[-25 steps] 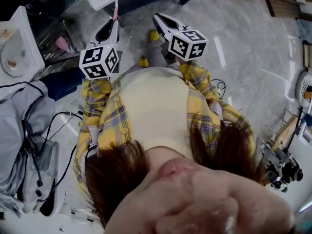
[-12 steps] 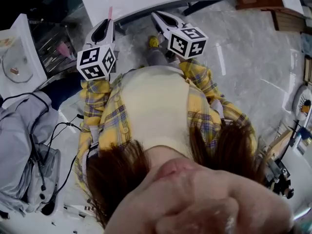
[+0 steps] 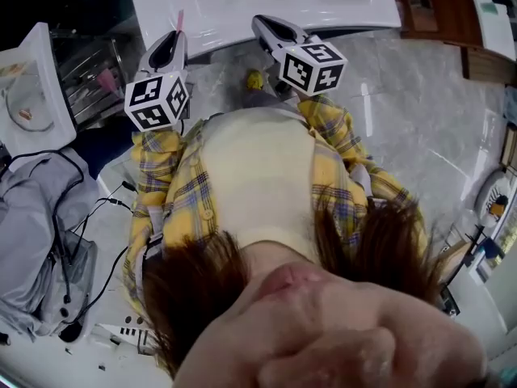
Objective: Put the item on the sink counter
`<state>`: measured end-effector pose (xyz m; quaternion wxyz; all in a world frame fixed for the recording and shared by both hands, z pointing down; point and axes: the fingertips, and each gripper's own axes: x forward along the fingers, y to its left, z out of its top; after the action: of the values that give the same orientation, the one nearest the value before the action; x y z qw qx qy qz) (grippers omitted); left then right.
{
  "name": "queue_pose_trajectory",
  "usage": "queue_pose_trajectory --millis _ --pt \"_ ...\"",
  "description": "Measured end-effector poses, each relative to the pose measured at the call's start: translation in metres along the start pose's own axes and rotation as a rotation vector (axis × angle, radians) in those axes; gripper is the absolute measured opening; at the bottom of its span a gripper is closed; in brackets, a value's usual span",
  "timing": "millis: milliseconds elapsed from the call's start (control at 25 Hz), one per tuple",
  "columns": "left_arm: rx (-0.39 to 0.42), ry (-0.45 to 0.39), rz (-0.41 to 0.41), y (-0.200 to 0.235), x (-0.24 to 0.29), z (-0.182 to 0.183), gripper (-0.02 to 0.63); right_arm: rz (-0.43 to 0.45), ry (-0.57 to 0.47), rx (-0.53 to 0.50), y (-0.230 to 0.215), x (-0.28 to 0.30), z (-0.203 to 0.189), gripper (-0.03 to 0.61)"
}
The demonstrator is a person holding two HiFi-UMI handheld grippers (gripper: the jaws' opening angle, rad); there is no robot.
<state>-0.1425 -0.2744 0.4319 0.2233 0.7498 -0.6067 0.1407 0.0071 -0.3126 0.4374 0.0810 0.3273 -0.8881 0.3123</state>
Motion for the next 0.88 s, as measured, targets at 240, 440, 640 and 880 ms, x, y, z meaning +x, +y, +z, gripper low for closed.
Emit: queue_pose_trajectory --millis 240,440,640,880 --pt "0.003 0.006 0.048 0.011 0.021 0.010 0.048 0.036 0.013 -0.012 -0.017 0.015 0.014 0.014" --pt "0.017 0.017 0.090 0.024 0.031 0.015 0.048 0.053 0.017 -0.014 -0.023 0.025 0.020 0.014" --pt "0.026 0.026 0.093 0.037 0.038 0.018 0.048 0.038 0.010 -0.008 -0.023 0.029 0.024 0.014" --pt "0.080 0.070 0.107 0.056 0.055 0.022 0.048 0.014 -0.007 -0.006 -0.023 0.041 0.037 0.014"
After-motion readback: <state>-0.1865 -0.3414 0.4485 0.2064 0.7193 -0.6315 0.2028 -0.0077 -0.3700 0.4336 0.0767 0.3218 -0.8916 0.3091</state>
